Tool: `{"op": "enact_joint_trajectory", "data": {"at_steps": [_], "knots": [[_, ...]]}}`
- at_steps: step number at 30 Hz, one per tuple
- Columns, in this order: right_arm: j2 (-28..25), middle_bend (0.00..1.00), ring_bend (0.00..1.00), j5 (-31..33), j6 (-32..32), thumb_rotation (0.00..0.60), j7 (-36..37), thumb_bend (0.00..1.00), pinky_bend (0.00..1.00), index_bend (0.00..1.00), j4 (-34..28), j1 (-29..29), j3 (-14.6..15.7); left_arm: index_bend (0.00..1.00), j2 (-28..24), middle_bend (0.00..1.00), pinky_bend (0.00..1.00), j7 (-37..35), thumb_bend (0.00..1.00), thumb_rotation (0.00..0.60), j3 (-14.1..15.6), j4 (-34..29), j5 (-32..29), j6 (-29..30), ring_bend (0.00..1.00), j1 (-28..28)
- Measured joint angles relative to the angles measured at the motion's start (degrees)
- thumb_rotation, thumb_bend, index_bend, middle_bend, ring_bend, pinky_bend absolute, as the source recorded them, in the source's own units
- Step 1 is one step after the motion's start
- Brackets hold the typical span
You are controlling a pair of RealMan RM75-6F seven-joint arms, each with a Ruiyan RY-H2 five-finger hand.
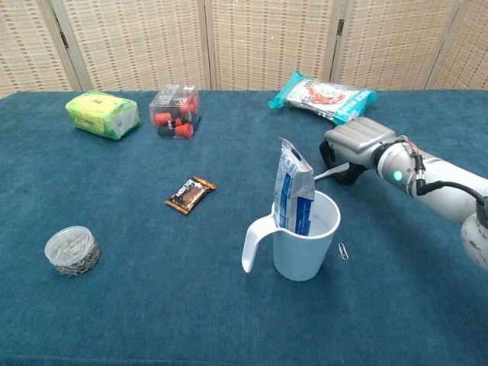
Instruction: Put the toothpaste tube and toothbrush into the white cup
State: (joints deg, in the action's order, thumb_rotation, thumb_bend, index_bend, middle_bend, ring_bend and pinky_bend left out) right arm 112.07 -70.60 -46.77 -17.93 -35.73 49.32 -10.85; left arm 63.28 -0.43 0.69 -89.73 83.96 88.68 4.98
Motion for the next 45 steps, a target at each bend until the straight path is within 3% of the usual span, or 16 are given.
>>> {"op": "enact_joint_trajectory", "data": {"at_steps": [9,16,21,26,36,45], "knots": [[-4.81,0.41,0.23,-1.41,-4.37,0.600,5.65,0.39,0.20,0.59,-9.27,-1.88,-1.03,0.26,-0.02,0.11,0.15,0.21,0.25,0.600,-0.09,-0.31,0.28,0.04,0.10,-0.15],[-13.14,0.42,0.23,-2.57,-8.75,0.600,13.27,0.39,0.20,0.60,-24.72,-5.64,-1.91,0.26,-0.25,0.11,0.15,0.76,0.25,0.600,-0.09,-0.92,0.68,0.14,0.10,-0.29],[-20.07,0.42,0.23,-4.25,-10.48,0.600,22.83,0.39,0.20,0.60,-36.48,-8.80,-1.64,0.26,-0.52,0.11,0.15,1.50,0.25,0.600,-0.13,-1.77,1.03,0.28,0.10,-0.46],[-25.79,0.42,0.23,-7.30,-11.18,0.600,34.48,0.39,0.20,0.60,-44.37,-11.37,-0.42,0.26,-0.81,0.11,0.15,2.44,0.25,0.600,-0.13,-2.78,1.43,0.29,0.10,-0.70],[-31.70,0.42,0.23,-17.09,-12.94,0.600,54.75,0.34,0.20,0.61,-52.23,-13.68,3.92,0.26,-1.25,0.11,0.15,3.88,0.25,0.600,-0.01,-4.46,2.18,0.39,0.10,-1.05],[-33.12,0.42,0.23,-23.41,-15.91,0.600,65.61,0.34,0.20,0.61,-54.54,-13.51,6.93,0.26,-1.37,0.11,0.15,4.16,0.25,0.600,0.19,-4.63,2.04,0.43,0.10,-0.90]]}}
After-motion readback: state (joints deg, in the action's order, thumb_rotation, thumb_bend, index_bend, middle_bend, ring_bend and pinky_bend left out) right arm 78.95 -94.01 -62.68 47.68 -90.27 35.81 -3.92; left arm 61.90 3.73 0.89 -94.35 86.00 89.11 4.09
